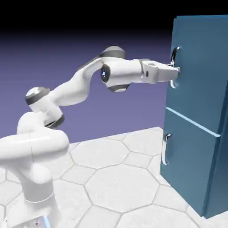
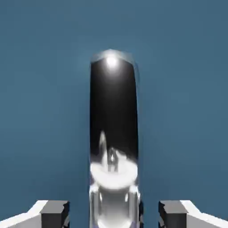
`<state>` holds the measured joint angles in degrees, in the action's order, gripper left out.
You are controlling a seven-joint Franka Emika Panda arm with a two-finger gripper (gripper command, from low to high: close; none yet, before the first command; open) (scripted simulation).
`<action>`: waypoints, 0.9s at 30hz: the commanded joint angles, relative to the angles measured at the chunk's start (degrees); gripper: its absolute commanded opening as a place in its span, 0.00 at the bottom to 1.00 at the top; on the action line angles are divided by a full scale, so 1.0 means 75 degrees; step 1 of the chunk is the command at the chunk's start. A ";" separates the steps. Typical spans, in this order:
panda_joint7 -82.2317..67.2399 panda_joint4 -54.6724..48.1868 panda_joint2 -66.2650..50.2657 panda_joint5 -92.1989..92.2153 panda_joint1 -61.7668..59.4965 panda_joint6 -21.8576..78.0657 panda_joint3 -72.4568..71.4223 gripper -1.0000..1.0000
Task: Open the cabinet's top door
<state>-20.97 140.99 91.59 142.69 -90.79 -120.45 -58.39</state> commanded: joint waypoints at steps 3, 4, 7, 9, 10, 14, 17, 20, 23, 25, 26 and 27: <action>-0.0508 0.0550 -0.0229 0.0008 0.0166 0.0990 0.0322 0.00; -0.0665 0.0711 -0.0317 -0.0014 0.0199 0.1322 0.0435 0.00; -0.1106 0.1127 -0.0611 -0.0151 0.0232 0.2319 0.0788 0.00; -0.1380 0.1348 -0.0833 -0.0293 0.0199 0.2983 0.1031 0.00; -0.1513 0.1442 -0.0952 -0.0378 0.0166 0.3315 0.1152 0.00; -0.2031 0.1705 -0.1487 -0.0794 -0.0067 0.4645 0.1626 0.00; -0.2420 0.1783 -0.1955 -0.1178 -0.0343 0.5641 0.1947 0.00; -0.2826 0.1754 -0.2489 -0.1621 -0.0702 0.6638 0.2217 0.00; -0.3266 0.1607 -0.3096 -0.2127 -0.1145 0.7635 0.2413 0.00; -0.3591 0.1435 -0.3550 -0.2506 -0.1491 0.8300 0.2488 0.00; -0.3765 0.1323 -0.3792 -0.2711 -0.1681 0.8632 0.2505 0.00; -0.3949 0.1191 -0.4047 -0.2927 -0.1885 0.8964 0.2505 0.00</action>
<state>-50.58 149.92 61.23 120.73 -104.92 -53.16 -39.59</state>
